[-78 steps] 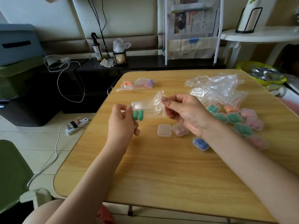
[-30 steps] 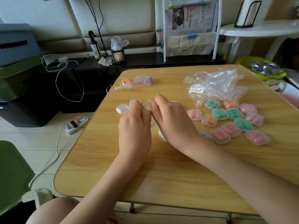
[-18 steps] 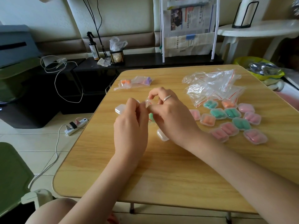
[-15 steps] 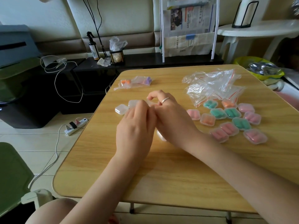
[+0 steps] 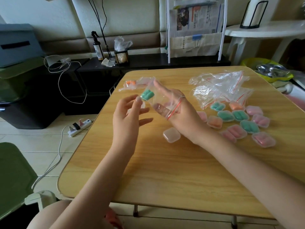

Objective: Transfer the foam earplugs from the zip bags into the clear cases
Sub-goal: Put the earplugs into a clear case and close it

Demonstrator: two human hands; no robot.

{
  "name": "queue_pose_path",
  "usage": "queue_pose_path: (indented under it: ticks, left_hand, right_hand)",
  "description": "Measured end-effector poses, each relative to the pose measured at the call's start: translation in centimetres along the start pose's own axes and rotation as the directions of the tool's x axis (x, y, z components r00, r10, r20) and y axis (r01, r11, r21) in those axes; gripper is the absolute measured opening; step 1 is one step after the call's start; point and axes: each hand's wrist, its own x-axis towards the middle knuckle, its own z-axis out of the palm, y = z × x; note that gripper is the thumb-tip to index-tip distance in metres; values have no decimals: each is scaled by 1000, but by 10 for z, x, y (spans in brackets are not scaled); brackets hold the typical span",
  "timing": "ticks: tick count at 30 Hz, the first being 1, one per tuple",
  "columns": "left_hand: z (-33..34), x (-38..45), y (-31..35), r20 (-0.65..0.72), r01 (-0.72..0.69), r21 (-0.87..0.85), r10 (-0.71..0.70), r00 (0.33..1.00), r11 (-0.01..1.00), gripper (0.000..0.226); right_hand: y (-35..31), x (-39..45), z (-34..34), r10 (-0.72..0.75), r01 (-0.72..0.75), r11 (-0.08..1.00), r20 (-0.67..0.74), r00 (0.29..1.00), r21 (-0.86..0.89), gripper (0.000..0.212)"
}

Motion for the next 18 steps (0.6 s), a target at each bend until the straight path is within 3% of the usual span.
queue_pose_path:
  ticks: [3, 7, 13, 18]
  left_hand:
    - [-1, 1, 2, 39, 66, -133, -62, 997, 989, 17]
    - [-6, 3, 3, 19, 63, -160, -60, 998, 985, 8]
    - [-4, 1, 3, 157, 126, -114, -107, 982, 985, 9]
    - [-3, 0, 1, 160, 140, -122, -120, 980, 983, 10]
  right_hand:
    - [1, -1, 0, 31, -36, 996, 63, 998, 76, 60]
    - [5, -1, 0, 32, -42, 994, 99, 995, 97, 51]
    - [9, 0, 0, 48, -53, 991, 48, 998, 122, 43]
    - [7, 2, 0, 62, -59, 994, -34, 997, 89, 26]
